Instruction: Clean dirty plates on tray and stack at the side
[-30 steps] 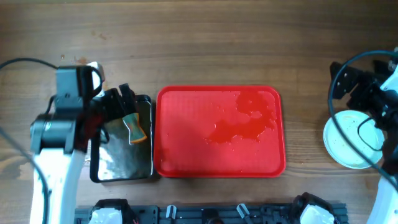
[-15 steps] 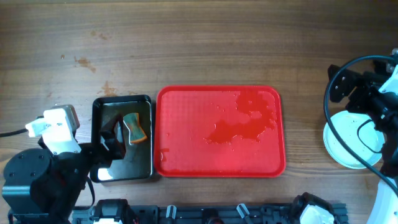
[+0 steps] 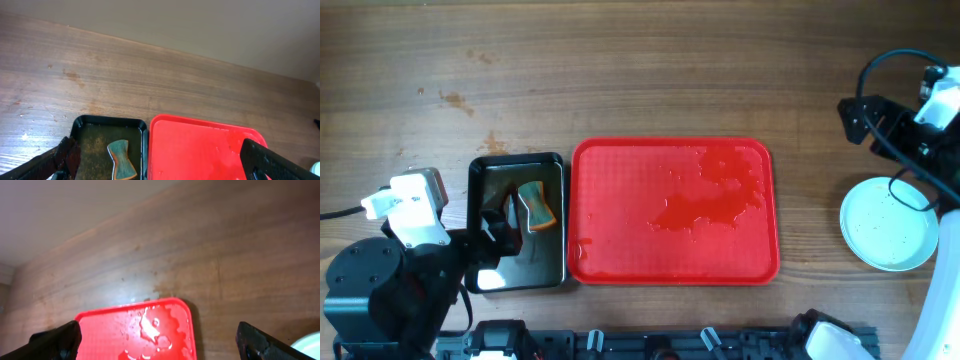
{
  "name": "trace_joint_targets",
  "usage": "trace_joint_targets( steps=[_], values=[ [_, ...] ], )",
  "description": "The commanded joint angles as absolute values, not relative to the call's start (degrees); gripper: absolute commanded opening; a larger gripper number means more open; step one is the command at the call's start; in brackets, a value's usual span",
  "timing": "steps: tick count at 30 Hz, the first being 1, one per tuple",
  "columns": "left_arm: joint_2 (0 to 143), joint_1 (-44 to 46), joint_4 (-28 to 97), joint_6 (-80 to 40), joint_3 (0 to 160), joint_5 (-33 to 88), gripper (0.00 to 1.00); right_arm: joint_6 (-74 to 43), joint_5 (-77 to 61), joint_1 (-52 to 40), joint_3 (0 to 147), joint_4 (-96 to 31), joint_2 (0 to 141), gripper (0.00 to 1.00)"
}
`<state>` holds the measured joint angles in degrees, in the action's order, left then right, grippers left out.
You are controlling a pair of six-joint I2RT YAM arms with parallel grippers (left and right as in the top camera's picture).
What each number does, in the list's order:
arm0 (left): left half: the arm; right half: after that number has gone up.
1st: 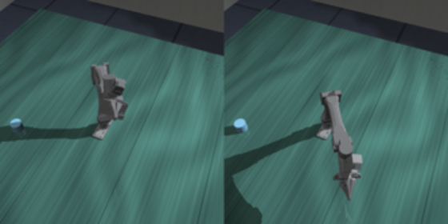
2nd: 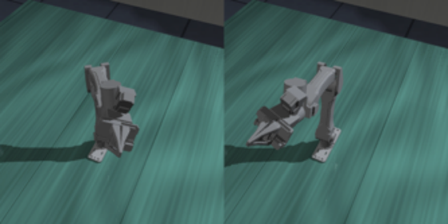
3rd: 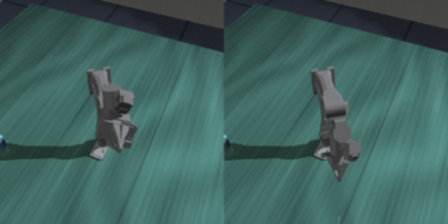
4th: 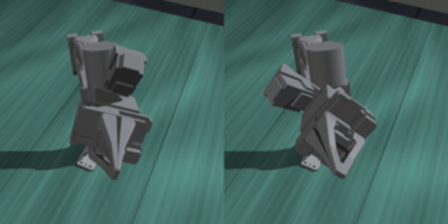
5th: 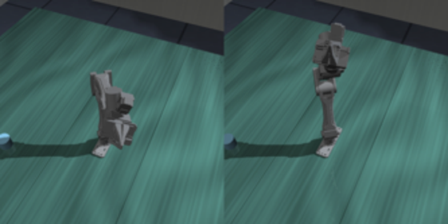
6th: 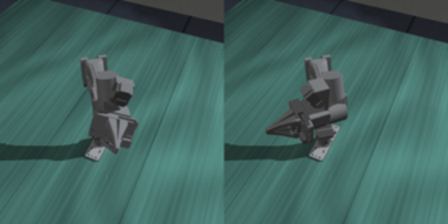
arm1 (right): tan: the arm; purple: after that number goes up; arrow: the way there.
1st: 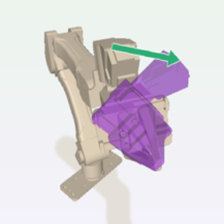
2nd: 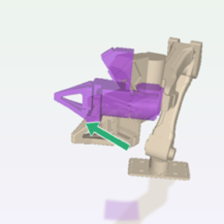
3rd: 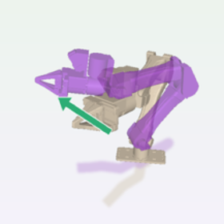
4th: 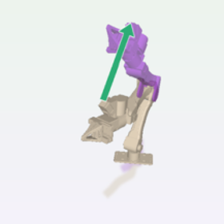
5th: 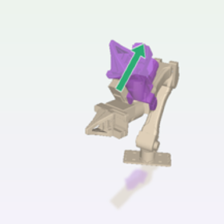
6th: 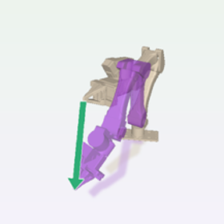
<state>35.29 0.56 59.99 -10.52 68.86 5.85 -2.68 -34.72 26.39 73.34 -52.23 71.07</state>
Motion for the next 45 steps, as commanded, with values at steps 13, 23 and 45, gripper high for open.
trace_joint_targets(
  steps=[13, 23, 45],
  values=[
    [35.29, 0.25, 60.86, -9.19, 69.45, 5.30, 1.00, -0.03, -29.12, 26.22, 74.35, -51.00, 70.72, 1.00],
    [35.29, 0.25, 61.19, -9.21, 69.45, 5.30, 1.00, 9.76, -37.78, 26.20, 74.35, -51.44, 70.50, 1.00],
    [35.29, 0.25, 61.19, -9.21, 69.45, 5.30, 1.00, 3.88, -52.64, 26.22, 74.35, -52.27, 70.50, 1.00]
  ],
)
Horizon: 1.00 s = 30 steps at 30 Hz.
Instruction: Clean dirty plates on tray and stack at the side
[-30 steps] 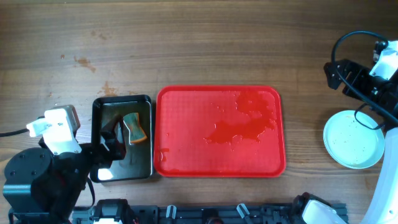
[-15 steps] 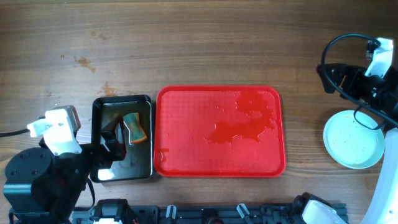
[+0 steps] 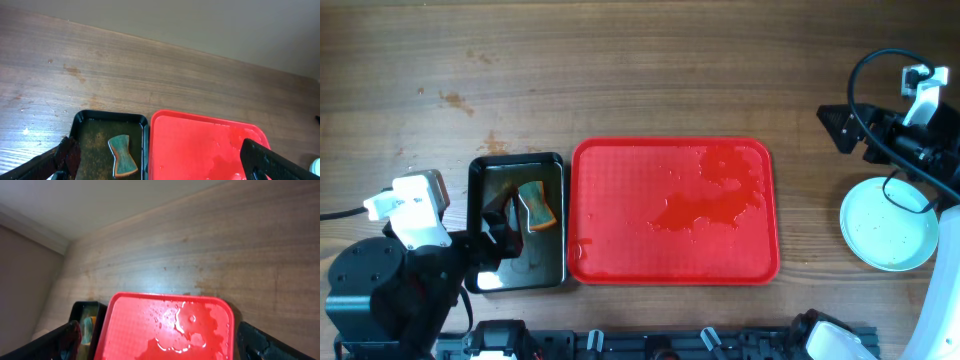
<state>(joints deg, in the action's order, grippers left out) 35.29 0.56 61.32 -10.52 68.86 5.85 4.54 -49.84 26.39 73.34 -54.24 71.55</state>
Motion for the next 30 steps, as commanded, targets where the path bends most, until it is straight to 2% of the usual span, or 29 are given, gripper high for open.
trace_joint_targets(
  steps=[1, 11, 18, 21, 23, 27, 30],
  values=[
    [35.29, 0.25, 61.19, -9.19, 69.45, 5.30, 1.00, 3.90, -52.66, 26.22, 74.35, -50.87, 70.50, 1.00],
    [35.29, 0.25, 61.19, -9.19, 69.45, 5.30, 1.00, 4.38, -61.01, 26.22, 74.35, -35.57, 70.41, 1.00],
    [35.29, 0.25, 61.19, -9.21, 69.45, 5.30, 1.00, 4.32, -61.73, 25.63, 74.35, -34.24, 69.41, 1.00],
    [35.29, 0.25, 61.19, -9.21, 69.45, 5.30, 1.00, 4.34, -58.59, 21.39, 74.35, -31.59, 67.94, 1.00],
    [35.29, 0.25, 61.19, -9.21, 69.45, 5.30, 1.00, 4.51, -48.71, 12.64, 74.35, -27.53, 65.58, 1.00],
    [35.29, 0.25, 61.19, -9.21, 69.45, 5.30, 1.00, 4.56, -33.08, 2.04, 74.35, -25.71, 61.47, 1.00],
    [35.29, 0.25, 61.19, -9.19, 69.45, 5.30, 1.00, 4.54, -28.38, -1.78, 74.35, -24.93, 57.30, 1.00]
  ],
)
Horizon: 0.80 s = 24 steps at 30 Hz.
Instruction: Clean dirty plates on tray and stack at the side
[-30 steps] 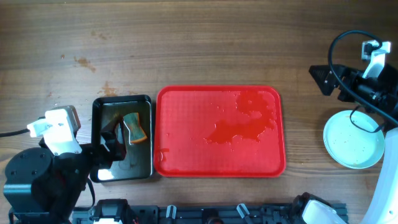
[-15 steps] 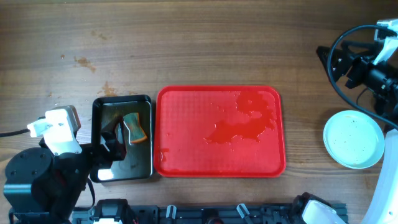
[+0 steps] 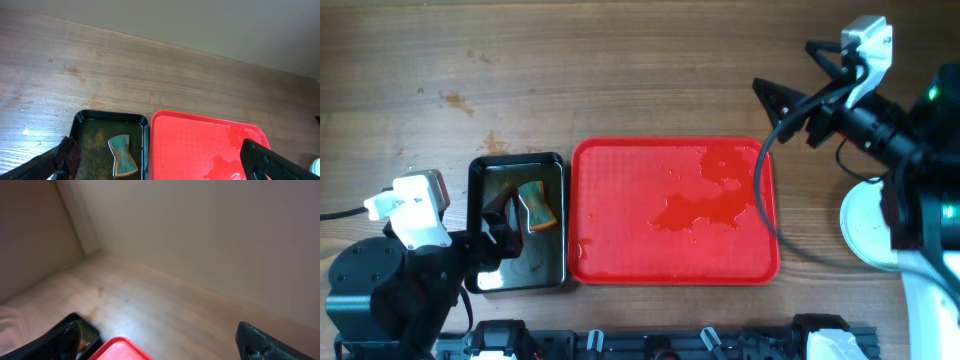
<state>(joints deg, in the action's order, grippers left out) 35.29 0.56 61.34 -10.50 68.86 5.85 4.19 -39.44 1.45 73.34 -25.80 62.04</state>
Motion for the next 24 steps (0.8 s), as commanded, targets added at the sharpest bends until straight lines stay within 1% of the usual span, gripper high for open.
trace_joint_targets(
  steps=[1, 6, 7, 13, 19, 24],
  values=[
    [35.29, 0.25, 61.19, -9.21, 69.45, 5.30, 1.00, 4.51, -28.23, -2.61, 74.35, -24.97, 55.00, 1.00],
    [35.29, 0.25, 61.19, -9.21, 69.45, 5.30, 1.00, 4.54, -28.38, -2.79, 73.01, -24.91, 44.56, 1.00],
    [35.29, 0.25, 61.19, -9.21, 69.45, 5.30, 1.00, 4.58, -27.22, -2.79, 71.72, -24.25, 40.91, 1.00],
    [35.29, 0.25, 61.19, -9.19, 69.45, 5.30, 1.00, 4.75, -23.09, -2.79, 66.37, -20.71, 30.83, 1.00],
    [35.29, 0.25, 61.19, -9.21, 69.45, 5.30, 1.00, 4.34, -23.16, -2.76, 50.00, -4.03, 20.21, 1.00],
    [35.29, 0.25, 61.19, -9.21, 69.45, 5.30, 1.00, 4.34, -23.55, -2.59, 37.43, 2.26, 15.57, 1.00]
  ],
)
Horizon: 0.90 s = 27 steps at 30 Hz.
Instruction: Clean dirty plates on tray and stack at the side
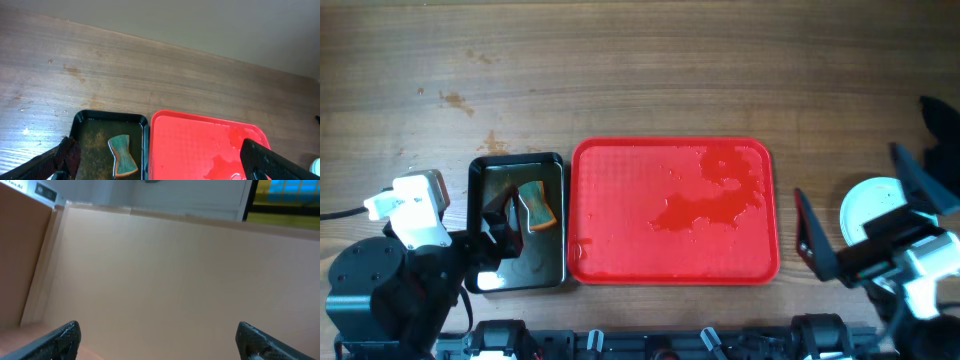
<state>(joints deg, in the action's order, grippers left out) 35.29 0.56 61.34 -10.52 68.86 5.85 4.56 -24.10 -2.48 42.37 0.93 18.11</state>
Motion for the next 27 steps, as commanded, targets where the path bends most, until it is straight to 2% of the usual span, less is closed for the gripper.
trace_joint_targets(
  steps=[1, 13, 24, 27],
  values=[
    [35.29, 0.25, 61.19, -9.21, 69.45, 5.30, 1.00, 4.36, -23.55, -2.55, 33.67, 4.03, 14.26, 1.00],
    [35.29, 0.25, 61.19, -9.21, 69.45, 5.30, 1.00, 4.49, -23.57, -2.55, 7.44, 22.17, 4.73, 1.00],
    [35.29, 0.25, 61.19, -9.21, 69.45, 5.30, 1.00, 4.54, -23.51, -2.57, 0.58, 26.13, 3.27, 1.00],
    [35.29, 0.25, 61.19, -9.21, 69.45, 5.30, 1.00, 4.47, -18.48, -2.57, 0.27, 22.76, 1.48, 1.00]
  ],
)
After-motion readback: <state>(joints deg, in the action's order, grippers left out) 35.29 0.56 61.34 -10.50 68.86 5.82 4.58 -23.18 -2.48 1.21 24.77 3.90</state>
